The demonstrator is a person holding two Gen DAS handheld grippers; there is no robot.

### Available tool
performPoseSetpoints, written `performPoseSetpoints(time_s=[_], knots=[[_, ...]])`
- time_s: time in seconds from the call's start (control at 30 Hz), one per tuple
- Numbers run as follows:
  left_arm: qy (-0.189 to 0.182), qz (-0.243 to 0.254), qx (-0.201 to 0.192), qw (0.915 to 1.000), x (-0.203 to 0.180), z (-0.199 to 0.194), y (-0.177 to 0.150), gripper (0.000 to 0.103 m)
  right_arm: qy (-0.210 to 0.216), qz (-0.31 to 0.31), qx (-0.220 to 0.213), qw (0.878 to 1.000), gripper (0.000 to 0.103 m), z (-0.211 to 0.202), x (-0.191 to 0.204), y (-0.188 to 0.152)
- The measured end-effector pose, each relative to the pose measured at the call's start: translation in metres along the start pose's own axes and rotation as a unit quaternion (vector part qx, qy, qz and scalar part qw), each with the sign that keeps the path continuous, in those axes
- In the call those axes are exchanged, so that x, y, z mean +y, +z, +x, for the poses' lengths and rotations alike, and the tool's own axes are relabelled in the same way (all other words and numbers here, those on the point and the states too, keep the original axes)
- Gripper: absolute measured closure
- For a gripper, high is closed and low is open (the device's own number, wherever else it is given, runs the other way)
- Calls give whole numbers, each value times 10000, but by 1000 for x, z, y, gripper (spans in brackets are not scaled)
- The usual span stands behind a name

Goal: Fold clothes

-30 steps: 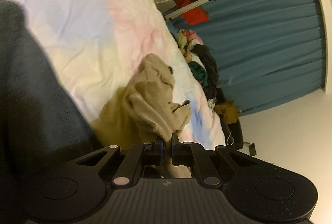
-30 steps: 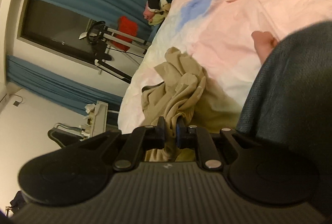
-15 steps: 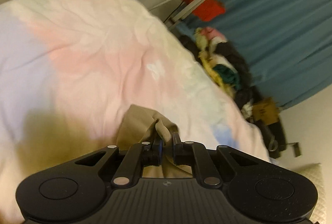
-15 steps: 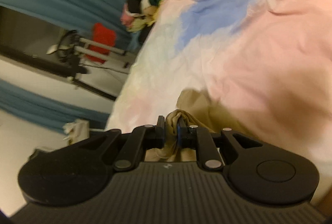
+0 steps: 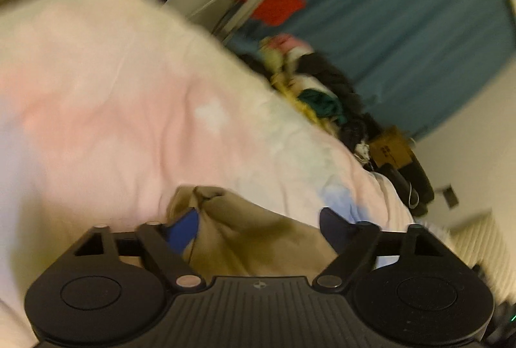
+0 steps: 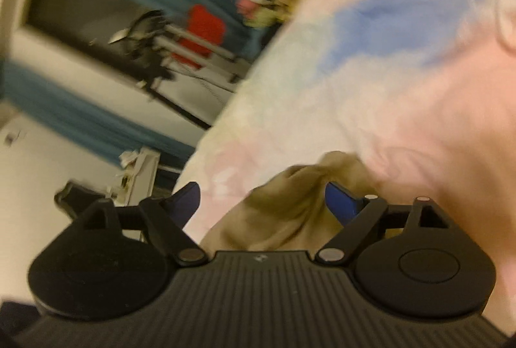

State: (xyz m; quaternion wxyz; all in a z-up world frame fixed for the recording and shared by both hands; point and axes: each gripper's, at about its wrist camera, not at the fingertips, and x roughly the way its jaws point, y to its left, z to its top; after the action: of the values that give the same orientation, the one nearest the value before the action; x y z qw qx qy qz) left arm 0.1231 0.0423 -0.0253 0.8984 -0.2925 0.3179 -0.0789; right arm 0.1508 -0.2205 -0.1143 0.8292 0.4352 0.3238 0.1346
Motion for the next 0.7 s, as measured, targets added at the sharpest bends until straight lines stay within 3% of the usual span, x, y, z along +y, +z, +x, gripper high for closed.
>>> performPoseSetpoints(time_s=[0.07, 0.2, 0.27, 0.33, 0.5, 0.7], knots=[[40, 505, -113, 9987, -14, -13, -7, 16, 212, -529, 71, 9983, 16, -12, 19, -8], [251, 1153, -206, 9928, -30, -20, -19, 15, 270, -1620, -332, 9859, 18, -32, 44, -29], [366, 1330, -184, 9903, -33, -15, -23, 15, 98, -2178, -372, 9752, 49, -26, 49, -37], [491, 1529, -142, 9869, -33, -5, -26, 15, -153, -2563, -259, 9661, 65, -14, 50, -43], [913, 1832, 104, 9788, -23, 36, -28, 15, -823, -3036, 126, 9492, 67, 39, 35, -47], [891, 1716, 302, 9807, -8, 56, -37, 17, -951, -3098, 139, 9459, 70, 81, 26, -48]])
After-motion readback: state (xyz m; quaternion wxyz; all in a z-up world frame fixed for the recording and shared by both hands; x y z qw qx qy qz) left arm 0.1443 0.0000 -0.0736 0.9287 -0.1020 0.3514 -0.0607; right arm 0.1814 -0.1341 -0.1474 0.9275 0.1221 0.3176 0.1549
